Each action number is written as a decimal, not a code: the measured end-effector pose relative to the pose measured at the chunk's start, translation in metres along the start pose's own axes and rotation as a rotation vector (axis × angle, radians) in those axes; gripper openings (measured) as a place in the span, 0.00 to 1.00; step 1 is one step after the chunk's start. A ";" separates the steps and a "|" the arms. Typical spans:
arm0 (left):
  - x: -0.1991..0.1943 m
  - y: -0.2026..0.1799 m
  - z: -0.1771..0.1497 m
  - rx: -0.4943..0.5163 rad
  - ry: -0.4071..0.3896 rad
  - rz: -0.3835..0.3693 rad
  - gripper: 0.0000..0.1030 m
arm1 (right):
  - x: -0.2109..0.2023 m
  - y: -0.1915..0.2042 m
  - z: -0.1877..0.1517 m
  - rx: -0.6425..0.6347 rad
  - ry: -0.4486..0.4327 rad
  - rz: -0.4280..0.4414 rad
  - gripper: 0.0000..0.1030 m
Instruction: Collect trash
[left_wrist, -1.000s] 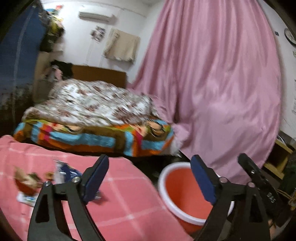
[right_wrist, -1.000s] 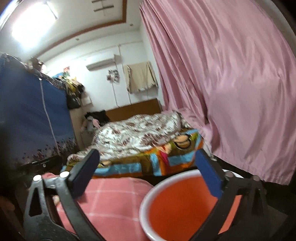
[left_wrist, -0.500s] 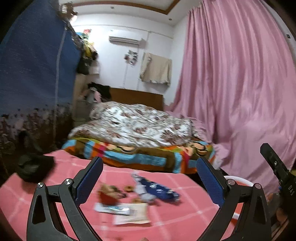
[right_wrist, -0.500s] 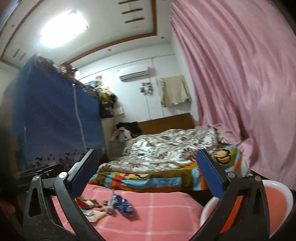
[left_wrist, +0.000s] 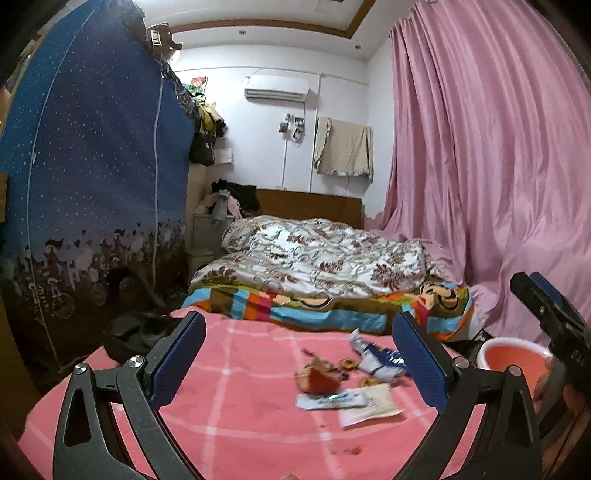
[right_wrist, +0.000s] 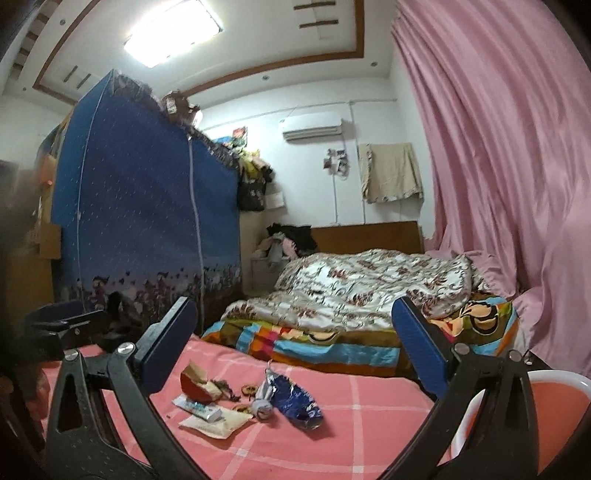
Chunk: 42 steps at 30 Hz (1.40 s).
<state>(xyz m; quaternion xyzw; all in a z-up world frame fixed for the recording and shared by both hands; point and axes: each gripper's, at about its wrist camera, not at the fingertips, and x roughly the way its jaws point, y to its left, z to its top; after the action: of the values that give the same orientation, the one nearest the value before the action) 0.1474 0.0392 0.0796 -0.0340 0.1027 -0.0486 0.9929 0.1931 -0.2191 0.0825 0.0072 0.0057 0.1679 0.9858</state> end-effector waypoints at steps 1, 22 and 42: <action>0.002 0.003 -0.001 0.005 0.012 -0.001 0.96 | 0.003 0.000 -0.002 -0.011 0.014 0.000 1.00; 0.099 0.014 -0.031 -0.087 0.403 -0.146 0.64 | 0.106 0.008 -0.059 -0.062 0.488 0.102 0.63; 0.160 0.002 -0.043 -0.079 0.553 -0.245 0.15 | 0.141 0.014 -0.093 0.000 0.713 0.205 0.29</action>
<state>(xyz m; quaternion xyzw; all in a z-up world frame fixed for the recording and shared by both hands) 0.2950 0.0221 0.0055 -0.0700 0.3660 -0.1713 0.9120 0.3206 -0.1580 -0.0112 -0.0514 0.3481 0.2579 0.8998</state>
